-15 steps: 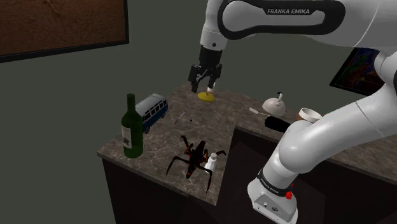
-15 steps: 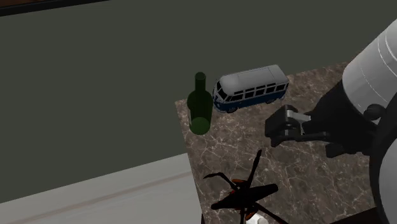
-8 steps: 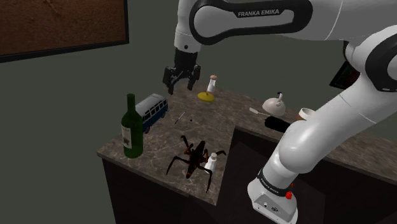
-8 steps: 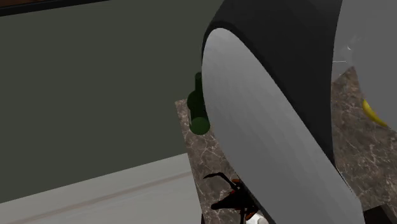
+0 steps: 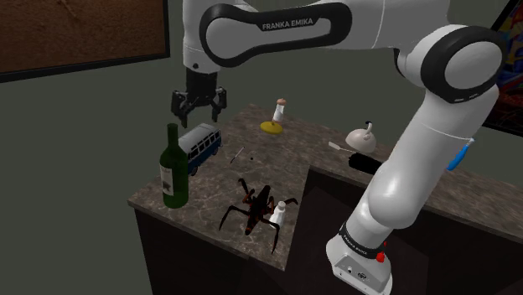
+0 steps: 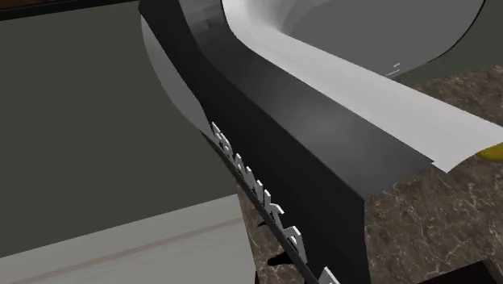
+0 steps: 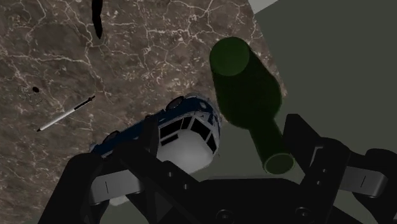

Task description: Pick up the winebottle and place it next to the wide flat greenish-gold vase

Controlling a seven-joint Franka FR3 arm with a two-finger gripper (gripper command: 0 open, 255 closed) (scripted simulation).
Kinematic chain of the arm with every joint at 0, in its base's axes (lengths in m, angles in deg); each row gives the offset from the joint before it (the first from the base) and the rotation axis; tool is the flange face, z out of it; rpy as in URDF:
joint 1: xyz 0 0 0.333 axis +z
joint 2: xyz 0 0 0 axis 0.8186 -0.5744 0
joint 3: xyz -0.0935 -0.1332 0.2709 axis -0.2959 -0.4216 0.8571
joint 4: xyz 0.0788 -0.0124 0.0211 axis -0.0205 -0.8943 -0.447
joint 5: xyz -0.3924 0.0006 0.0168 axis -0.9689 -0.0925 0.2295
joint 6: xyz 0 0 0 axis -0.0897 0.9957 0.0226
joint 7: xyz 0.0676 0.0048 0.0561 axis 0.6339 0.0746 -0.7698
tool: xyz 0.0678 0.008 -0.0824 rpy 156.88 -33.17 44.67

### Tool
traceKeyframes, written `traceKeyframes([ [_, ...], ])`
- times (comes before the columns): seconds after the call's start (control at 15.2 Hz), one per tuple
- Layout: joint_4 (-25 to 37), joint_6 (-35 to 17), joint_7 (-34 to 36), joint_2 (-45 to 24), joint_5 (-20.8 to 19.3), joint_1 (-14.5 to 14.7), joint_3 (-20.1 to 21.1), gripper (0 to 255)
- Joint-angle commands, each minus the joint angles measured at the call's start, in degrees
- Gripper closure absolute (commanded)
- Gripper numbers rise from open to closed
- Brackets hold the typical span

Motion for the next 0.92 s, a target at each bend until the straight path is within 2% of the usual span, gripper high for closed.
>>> traceKeyframes([
  [0.0, 3.78, -0.25, 3.10, -4.33, -2.46, 0.87, 0.84, 0],
  [0.26, 14.34, 1.41, 8.73, -14.21, -7.89, 3.91, 1.56, 0],
  [0.86, 10.22, -3.86, 9.30, -15.47, -8.68, 3.79, 1.01, 0],
])
